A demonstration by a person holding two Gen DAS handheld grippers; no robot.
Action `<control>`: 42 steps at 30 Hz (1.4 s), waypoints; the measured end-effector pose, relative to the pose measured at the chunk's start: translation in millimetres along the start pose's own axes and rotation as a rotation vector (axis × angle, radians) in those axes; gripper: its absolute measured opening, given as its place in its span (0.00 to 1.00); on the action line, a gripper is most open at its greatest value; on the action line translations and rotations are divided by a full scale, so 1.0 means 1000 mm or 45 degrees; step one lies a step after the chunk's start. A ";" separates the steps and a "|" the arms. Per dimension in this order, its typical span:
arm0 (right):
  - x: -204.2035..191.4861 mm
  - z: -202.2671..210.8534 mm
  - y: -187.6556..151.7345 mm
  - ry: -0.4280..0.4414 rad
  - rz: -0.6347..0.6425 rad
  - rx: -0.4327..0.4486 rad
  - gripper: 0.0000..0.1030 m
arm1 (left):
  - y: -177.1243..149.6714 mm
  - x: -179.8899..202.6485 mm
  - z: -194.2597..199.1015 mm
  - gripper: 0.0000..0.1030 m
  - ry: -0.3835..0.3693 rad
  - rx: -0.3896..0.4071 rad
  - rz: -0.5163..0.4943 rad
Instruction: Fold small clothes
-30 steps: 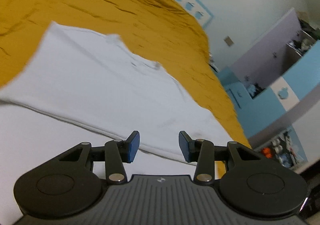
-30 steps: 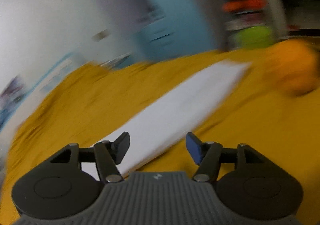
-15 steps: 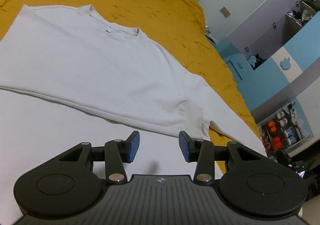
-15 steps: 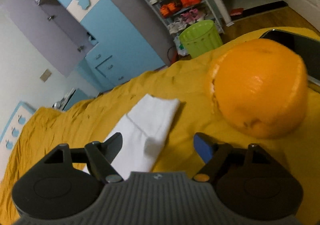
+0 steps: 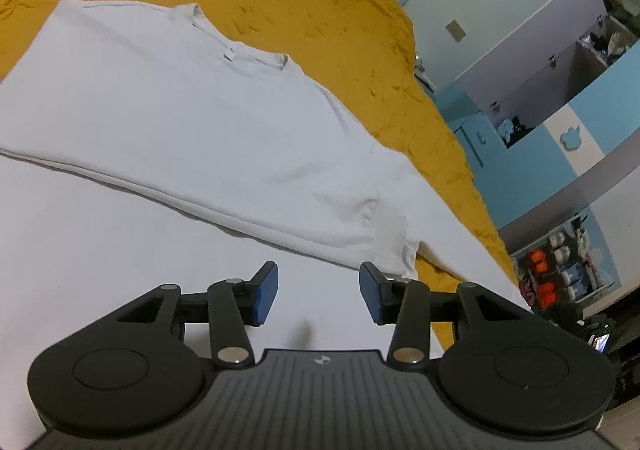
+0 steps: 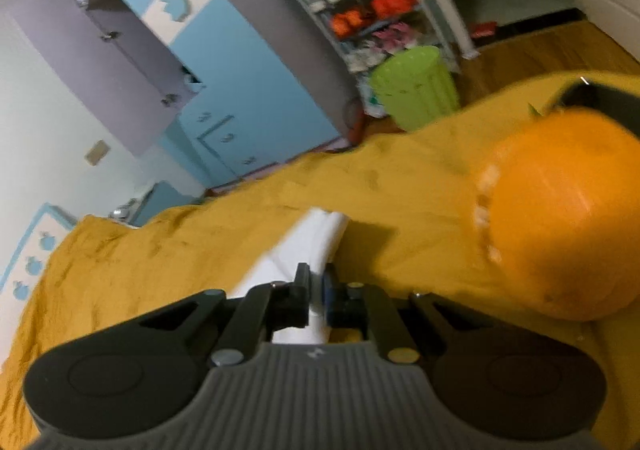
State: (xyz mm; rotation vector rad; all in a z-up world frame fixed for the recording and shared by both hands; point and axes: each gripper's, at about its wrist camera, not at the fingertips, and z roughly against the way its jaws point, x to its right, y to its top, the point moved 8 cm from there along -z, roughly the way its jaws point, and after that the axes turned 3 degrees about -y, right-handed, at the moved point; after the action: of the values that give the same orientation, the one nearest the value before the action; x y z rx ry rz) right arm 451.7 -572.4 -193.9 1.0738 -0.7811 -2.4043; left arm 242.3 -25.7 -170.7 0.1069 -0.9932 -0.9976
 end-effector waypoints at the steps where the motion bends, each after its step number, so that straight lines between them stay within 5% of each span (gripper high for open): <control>1: -0.016 0.008 0.000 0.042 0.030 0.005 0.01 | 0.001 -0.002 0.004 0.50 -0.005 0.009 0.007; 8: -0.166 0.098 -0.054 0.499 0.207 -0.049 0.01 | 0.016 -0.029 0.034 0.50 -0.045 0.094 0.110; 16: -0.317 0.233 -0.239 0.982 0.442 -0.318 0.01 | 0.043 -0.069 0.079 0.50 -0.106 0.215 0.170; 23: -0.348 0.295 -0.434 1.087 0.722 -0.620 0.03 | 0.057 -0.120 0.122 0.50 -0.054 0.330 0.262; 25: -0.343 0.298 -0.487 1.091 0.861 -0.782 0.25 | 0.058 -0.134 0.130 0.50 -0.034 0.351 0.298; 27: -0.329 0.302 -0.517 1.061 0.943 -0.882 0.37 | 0.058 -0.145 0.132 0.50 -0.019 0.362 0.328; 30: -0.308 0.303 -0.504 1.094 0.922 -0.913 0.37 | 0.063 -0.156 0.125 0.50 -0.018 0.374 0.367; 33: -0.286 0.284 -0.455 1.037 0.871 -0.875 0.50 | 0.070 -0.164 0.107 0.50 -0.049 0.382 0.443; 37: -0.246 0.249 -0.375 0.948 0.839 -0.775 0.51 | 0.082 -0.169 0.077 0.50 -0.086 0.392 0.540; 42: -0.199 0.218 -0.320 0.827 0.827 -0.705 0.54 | 0.076 -0.181 0.053 0.50 -0.032 0.395 0.670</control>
State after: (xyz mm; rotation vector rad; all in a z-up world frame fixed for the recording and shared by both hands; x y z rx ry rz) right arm 370.4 -145.5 -165.7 1.0507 -0.1638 -1.4524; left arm 223.7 170.3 -220.0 0.0833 -1.1185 -0.3626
